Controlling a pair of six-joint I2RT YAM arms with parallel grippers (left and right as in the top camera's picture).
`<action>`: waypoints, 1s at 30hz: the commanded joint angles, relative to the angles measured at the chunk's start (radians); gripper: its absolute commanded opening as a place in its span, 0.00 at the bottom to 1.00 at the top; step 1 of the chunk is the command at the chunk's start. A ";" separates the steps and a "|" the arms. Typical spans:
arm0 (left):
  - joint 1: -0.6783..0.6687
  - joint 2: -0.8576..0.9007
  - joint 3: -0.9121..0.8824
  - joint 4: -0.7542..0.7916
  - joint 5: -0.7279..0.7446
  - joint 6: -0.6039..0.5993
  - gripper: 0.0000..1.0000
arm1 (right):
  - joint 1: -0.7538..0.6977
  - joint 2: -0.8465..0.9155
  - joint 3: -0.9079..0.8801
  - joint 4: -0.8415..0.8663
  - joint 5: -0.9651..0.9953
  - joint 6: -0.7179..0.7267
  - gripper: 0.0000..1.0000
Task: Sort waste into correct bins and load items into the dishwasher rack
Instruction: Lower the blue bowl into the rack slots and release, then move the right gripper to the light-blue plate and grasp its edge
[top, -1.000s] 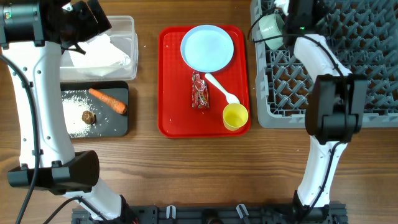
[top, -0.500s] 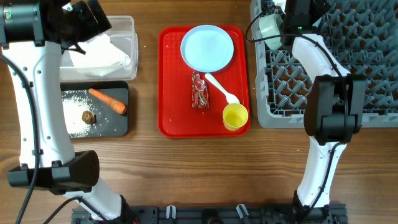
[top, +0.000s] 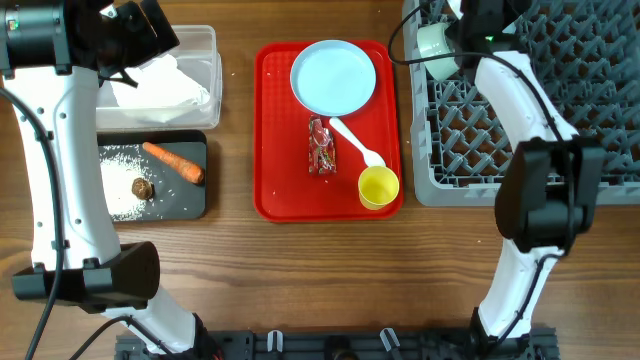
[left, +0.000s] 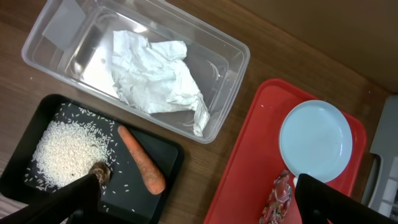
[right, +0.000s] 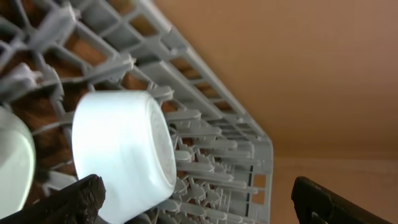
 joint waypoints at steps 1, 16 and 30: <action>0.003 0.004 -0.005 0.000 0.004 -0.010 1.00 | 0.003 -0.056 -0.006 -0.038 -0.061 0.060 1.00; 0.003 0.004 -0.005 0.000 0.005 -0.010 1.00 | 0.006 -0.346 -0.006 -0.410 -0.373 0.754 1.00; 0.003 0.004 -0.005 0.000 0.004 -0.010 1.00 | 0.180 -0.468 -0.007 -0.593 -0.859 0.952 1.00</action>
